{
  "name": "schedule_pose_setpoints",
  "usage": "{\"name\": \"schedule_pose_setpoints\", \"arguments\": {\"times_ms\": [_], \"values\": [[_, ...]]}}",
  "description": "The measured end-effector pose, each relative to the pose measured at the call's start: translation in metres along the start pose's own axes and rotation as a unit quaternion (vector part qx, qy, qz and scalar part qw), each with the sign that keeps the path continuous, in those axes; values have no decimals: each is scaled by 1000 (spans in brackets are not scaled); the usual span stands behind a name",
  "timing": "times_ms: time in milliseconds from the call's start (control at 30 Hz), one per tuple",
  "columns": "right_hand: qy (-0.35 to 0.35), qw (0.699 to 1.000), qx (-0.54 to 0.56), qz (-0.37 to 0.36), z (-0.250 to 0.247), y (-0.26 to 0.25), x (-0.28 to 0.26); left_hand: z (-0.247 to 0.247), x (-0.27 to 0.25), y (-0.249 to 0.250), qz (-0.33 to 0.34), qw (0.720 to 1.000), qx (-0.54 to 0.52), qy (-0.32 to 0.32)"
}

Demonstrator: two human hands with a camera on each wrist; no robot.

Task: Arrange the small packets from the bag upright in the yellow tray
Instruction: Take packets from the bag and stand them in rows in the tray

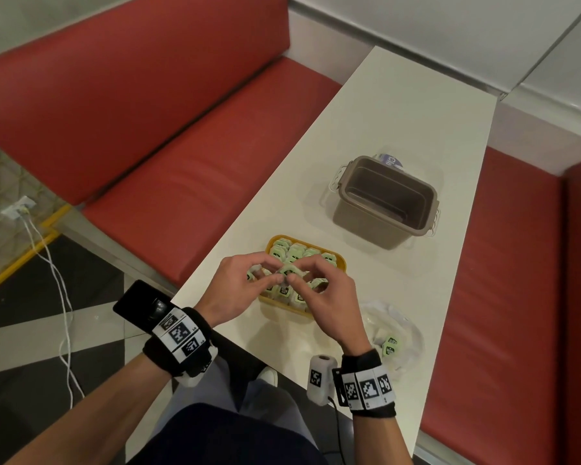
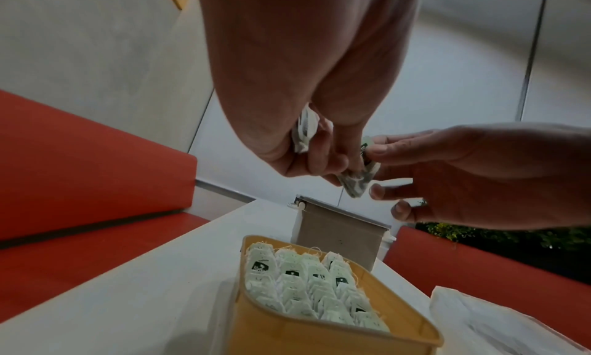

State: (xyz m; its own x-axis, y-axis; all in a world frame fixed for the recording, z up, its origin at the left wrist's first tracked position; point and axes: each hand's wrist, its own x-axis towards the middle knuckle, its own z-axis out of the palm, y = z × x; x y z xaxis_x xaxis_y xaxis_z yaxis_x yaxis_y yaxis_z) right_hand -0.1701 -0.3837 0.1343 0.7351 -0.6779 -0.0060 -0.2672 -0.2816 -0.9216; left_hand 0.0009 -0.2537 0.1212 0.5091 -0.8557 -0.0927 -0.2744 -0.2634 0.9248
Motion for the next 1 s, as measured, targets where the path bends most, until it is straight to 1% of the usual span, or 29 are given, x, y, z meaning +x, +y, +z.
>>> {"name": "schedule_pose_setpoints", "arguments": {"times_ms": [100,200,267,333,400,500,600,700,733,800,833,933,1000], "values": [[20,999,-19,-16,-1,-1,4,1,3,0,-3,1000,12,-12],[8,999,-50,-8,0,1,8,5,6,-4,-4,1000,19,-5],[3,997,-82,0,1,9,13,7,7,-8,-9,1000,18,9],[14,991,-132,20,4,21,19,9,7,-18,-20,999,27,41],[19,979,-196,50,9,34,25,9,6,-32,-40,995,38,80],[-16,960,-272,67,23,51,31,10,4,-55,-96,987,51,119],[-65,930,-355,67,39,59,35,13,1,-71,-153,979,55,120],[-113,899,-418,58,51,63,35,17,-1,-81,-164,978,65,113],[-124,895,-425,60,54,64,36,18,-1,-83,-164,978,69,110],[-124,899,-413,72,58,65,35,20,-1,-86,-169,978,71,104],[-112,905,-403,78,59,65,35,21,-1,-87,-171,977,71,102],[-50,924,-374,69,54,65,34,22,-1,-87,-176,977,77,90],[-32,924,-377,53,48,65,33,22,-1,-85,-186,976,77,79]]}}
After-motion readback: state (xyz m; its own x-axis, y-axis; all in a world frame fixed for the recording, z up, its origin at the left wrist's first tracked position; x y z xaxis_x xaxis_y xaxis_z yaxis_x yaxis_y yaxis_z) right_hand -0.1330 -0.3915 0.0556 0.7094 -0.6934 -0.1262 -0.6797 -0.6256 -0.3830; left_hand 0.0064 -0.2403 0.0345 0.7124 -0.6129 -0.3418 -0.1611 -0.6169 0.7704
